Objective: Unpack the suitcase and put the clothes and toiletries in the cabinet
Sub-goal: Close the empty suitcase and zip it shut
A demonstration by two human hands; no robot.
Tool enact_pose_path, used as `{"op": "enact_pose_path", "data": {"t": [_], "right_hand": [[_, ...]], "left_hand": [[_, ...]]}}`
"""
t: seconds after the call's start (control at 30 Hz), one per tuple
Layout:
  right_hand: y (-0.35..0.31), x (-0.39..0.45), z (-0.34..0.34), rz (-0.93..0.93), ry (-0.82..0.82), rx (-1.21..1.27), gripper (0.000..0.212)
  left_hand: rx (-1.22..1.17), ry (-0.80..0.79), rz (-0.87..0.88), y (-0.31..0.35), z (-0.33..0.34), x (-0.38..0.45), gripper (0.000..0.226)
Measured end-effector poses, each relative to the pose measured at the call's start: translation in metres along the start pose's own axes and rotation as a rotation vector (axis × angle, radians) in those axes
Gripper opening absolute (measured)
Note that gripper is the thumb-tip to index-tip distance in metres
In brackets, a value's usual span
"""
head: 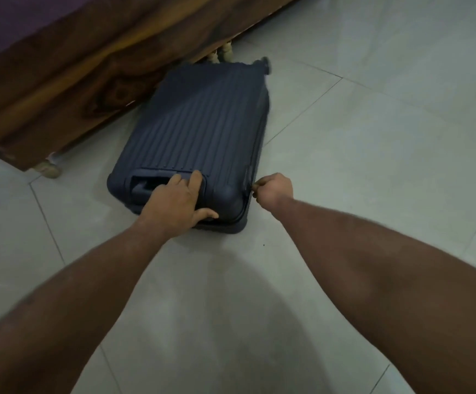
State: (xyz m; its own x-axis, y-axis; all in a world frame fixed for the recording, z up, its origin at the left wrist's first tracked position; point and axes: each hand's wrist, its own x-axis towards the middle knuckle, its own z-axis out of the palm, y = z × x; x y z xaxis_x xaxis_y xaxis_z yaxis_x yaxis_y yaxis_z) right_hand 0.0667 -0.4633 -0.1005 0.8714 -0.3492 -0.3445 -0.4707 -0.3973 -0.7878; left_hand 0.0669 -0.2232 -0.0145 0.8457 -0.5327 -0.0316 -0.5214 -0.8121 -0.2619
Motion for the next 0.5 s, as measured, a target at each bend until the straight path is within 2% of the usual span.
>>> {"op": "enact_pose_path", "data": {"t": [0.27,0.4,0.5], "right_hand": [[-0.022,0.005,0.015,-0.09,-0.115,-0.124,0.017],[-0.028,-0.001,0.023,-0.201,-0.158,-0.226,0.014],[-0.025,-0.005,0.027,-0.203,-0.114,-0.211,0.013]], "left_hand": [[-0.016,0.135,-0.009,-0.019,0.015,-0.03,0.088],[-0.052,0.1,-0.072,-0.033,0.013,-0.047,0.065],[0.003,0.093,0.007,-0.027,0.012,-0.044,0.062]]}}
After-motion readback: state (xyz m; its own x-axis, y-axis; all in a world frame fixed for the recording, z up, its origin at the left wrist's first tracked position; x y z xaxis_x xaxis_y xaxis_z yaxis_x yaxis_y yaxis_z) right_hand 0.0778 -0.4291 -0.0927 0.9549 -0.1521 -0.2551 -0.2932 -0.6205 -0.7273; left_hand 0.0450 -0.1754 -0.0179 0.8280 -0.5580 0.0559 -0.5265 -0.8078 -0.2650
